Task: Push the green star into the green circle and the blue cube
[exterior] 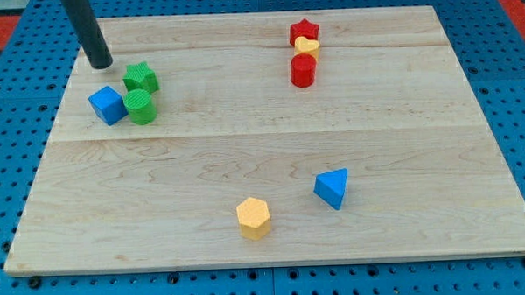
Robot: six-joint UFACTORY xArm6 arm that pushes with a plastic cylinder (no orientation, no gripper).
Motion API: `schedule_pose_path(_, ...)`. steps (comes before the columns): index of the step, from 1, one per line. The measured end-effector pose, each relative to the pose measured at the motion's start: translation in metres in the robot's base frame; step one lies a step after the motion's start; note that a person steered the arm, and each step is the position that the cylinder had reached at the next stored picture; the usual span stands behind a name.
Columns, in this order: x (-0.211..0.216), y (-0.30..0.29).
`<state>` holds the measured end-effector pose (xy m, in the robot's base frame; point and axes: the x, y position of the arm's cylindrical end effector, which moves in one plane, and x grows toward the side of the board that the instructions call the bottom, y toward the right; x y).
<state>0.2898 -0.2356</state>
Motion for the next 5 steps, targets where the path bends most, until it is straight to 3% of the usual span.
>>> schedule_pose_path(2,-0.002,0.073)
schedule_pose_path(5,0.027,0.044)
